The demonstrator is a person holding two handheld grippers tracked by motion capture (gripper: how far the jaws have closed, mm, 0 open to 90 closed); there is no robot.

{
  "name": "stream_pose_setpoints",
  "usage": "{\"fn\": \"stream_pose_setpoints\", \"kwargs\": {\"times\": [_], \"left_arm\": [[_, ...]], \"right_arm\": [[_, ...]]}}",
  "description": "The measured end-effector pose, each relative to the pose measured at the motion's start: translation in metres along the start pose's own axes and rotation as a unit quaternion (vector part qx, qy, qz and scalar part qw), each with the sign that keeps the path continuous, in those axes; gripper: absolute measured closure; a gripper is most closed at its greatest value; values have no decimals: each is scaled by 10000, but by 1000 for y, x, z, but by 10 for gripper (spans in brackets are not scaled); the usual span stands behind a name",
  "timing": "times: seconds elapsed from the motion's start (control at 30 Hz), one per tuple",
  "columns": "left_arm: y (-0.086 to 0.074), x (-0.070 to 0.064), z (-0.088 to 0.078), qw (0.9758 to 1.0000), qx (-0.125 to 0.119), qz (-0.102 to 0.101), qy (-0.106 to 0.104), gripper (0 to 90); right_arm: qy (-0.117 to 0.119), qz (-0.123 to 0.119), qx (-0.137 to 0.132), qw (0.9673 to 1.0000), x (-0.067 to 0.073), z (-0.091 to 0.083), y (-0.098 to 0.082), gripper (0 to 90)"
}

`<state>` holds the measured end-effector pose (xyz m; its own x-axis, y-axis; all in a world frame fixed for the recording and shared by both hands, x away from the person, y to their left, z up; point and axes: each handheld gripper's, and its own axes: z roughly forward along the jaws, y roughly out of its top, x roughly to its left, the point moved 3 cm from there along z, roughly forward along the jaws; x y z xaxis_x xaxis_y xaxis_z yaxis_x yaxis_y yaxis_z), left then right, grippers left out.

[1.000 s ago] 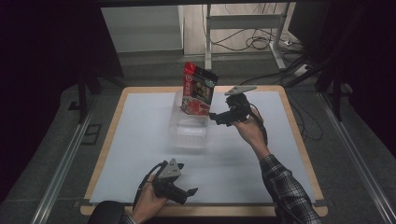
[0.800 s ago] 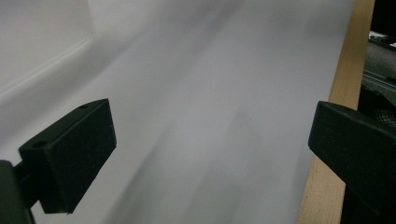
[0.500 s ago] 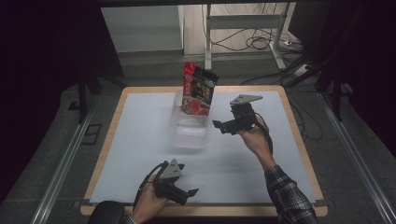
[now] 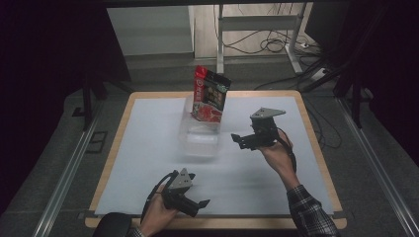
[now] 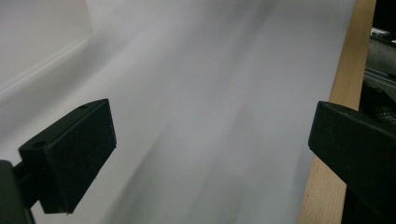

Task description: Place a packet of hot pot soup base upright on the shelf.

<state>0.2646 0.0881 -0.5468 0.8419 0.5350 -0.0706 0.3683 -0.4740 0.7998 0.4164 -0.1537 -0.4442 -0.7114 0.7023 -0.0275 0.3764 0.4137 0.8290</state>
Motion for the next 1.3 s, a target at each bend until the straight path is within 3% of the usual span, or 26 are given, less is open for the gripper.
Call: {"fn": "stream_pose_setpoints", "kwargs": {"times": [0.6,1.03,1.3], "left_arm": [[-1,0,0,10000,52,49,10,6],[-1,1,-1,9998,93,105,140,5],[-1,2,-1,9997,119,118,196,5]], "right_arm": [[-85,30,121,9999,-1,-21,-19,0],[-174,43,188,9997,-1,-30,-35,0],[-148,225,135,9995,1,-40,-48,0]]}}
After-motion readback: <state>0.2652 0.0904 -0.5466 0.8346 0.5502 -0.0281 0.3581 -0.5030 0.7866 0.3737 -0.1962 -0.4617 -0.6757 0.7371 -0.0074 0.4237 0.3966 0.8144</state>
